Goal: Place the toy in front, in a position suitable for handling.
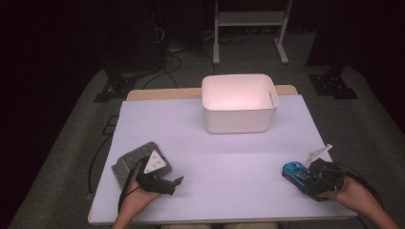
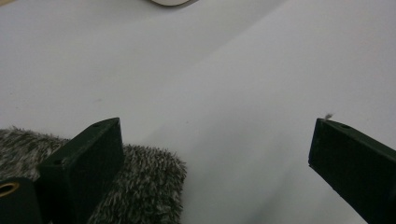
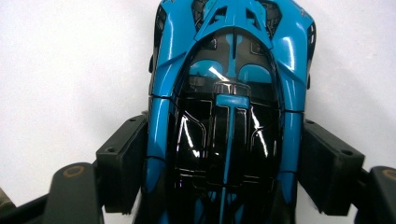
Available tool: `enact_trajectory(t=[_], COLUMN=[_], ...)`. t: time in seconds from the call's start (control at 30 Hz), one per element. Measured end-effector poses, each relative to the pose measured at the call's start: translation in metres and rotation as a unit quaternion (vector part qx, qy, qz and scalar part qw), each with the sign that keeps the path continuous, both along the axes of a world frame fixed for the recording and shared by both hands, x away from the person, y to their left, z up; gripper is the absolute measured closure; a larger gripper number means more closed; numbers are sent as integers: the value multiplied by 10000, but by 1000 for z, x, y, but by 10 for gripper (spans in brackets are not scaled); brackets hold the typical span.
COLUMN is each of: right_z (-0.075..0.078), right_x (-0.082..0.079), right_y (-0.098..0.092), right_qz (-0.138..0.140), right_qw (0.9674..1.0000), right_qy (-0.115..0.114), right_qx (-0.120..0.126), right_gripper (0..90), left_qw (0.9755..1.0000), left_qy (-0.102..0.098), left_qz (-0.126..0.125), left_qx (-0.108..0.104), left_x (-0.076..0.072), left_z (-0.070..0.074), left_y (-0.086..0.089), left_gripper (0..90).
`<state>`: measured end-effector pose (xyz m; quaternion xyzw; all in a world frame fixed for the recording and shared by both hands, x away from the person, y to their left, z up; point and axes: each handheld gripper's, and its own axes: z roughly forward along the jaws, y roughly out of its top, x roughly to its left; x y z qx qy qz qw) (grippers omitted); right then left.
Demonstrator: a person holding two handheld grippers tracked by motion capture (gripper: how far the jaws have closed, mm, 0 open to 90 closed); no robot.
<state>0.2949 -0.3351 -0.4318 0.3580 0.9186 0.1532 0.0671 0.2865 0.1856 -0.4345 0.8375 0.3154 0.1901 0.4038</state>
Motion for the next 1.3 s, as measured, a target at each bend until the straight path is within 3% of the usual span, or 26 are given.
enact_trajectory(t=[0.4, 1.13, 1.3], right_z=[2, 6, 5], right_x=[-1, -4, -5], right_y=[2, -8, -7], right_qz=[196, 105, 186], right_qw=[9997, 9994, 9996], right_qy=[-60, -172, -166], right_qx=[-116, 282, 150], right_gripper=[248, 269, 269], left_qw=[10000, 10000, 9999], left_qy=[-18, 5, 2], left_qz=[-18, -33, -41], left_qx=[15, 87, 100], left_x=[0, 0, -1], left_z=[0, -1, -1], left_y=[-2, -3, -4], left_gripper=[28, 27, 27])
